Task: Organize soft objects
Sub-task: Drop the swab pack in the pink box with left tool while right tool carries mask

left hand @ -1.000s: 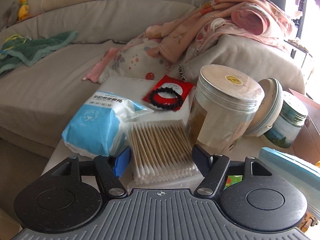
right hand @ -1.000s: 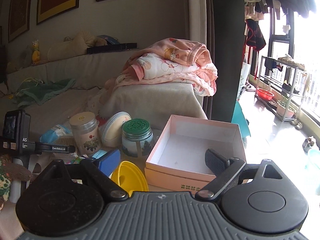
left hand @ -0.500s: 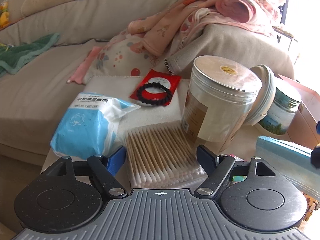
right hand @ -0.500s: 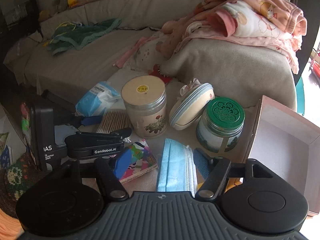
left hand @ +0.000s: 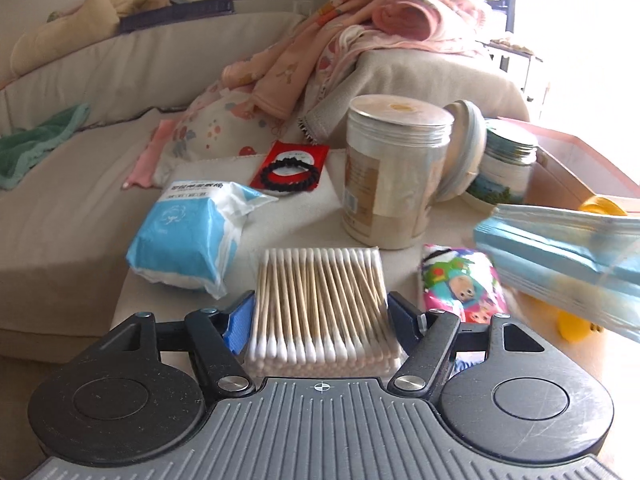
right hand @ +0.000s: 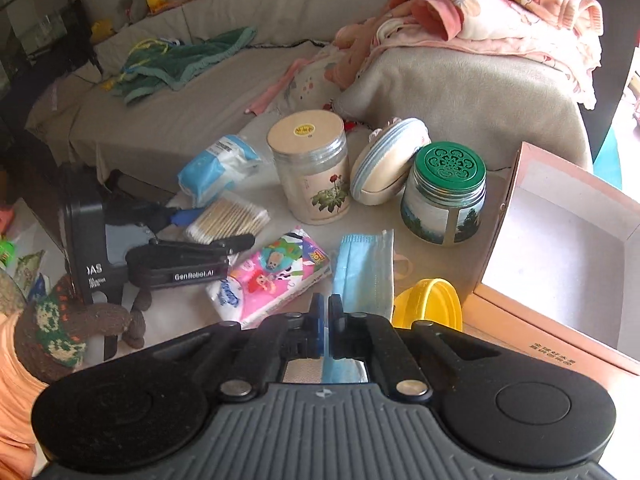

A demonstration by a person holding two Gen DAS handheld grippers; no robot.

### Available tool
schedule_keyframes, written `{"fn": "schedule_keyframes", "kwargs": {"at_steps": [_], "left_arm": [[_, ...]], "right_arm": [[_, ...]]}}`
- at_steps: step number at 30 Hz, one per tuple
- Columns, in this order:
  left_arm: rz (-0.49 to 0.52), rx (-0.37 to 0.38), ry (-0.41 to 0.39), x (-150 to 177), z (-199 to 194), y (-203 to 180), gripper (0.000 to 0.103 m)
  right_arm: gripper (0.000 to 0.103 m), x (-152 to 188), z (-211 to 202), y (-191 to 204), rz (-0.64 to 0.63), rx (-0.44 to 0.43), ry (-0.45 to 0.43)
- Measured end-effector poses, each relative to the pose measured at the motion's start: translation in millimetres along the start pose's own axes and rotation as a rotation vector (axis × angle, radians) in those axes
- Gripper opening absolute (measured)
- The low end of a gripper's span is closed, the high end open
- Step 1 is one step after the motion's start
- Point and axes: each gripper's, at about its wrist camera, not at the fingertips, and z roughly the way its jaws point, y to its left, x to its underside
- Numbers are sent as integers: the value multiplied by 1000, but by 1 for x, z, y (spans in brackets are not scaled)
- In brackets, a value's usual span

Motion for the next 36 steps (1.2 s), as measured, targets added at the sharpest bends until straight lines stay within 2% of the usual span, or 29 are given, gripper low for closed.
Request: {"fn": "schedule_keyframes", "kwargs": {"at_steps": [2,4,6,7,8,9,10,13,15,16,17,19,22,24,26,31,36], "left_arm": [[21,23,-24,5,-27,-5,75],[8,61,-24,7,-47,-9,75],[-2,97,-5,10,-61,-15,75],[-2,110,8,12,-65,-19,75],[-1,122,21,16,-70,-24,75],[-2,134,28,19,-72,-29,75],[-5,152,33,24,-75,-34,75],[-8,200,34,35,-79,-44,75],[-11,216,33,39,-80,-47,75],[-15,222,34,41,-81,-47,75],[-23,234,35,43,-84,-45,75],[-22,264,32,46,-90,-44,75],[19,314,27,49,-102,-52,75],[42,360,24,49,-109,-63,75],[78,412,24,47,-114,-78,75],[242,507,21,33,-121,-132,75],[308,531,13,1,-113,-169,75]], "right_arm": [[1,2,-22,0,5,-30,-51],[2,3,-31,4,-26,1,-71],[7,2,-25,7,-39,33,-60],[19,-1,-15,11,-50,49,-39],[37,-4,-3,17,-77,70,-16],[48,-4,12,24,-117,98,5],[49,-6,24,31,-158,128,26],[49,-3,84,59,-357,305,136],[44,4,121,67,-469,448,195],[33,6,129,67,-485,482,215],[6,5,131,64,-474,490,235],[3,-3,106,58,-371,399,195],[3,-5,34,52,-237,221,76],[3,7,-19,44,-153,125,6],[3,24,-61,32,-94,75,-39],[3,79,-141,-9,31,152,-170],[3,113,-179,-52,163,189,-288]]}}
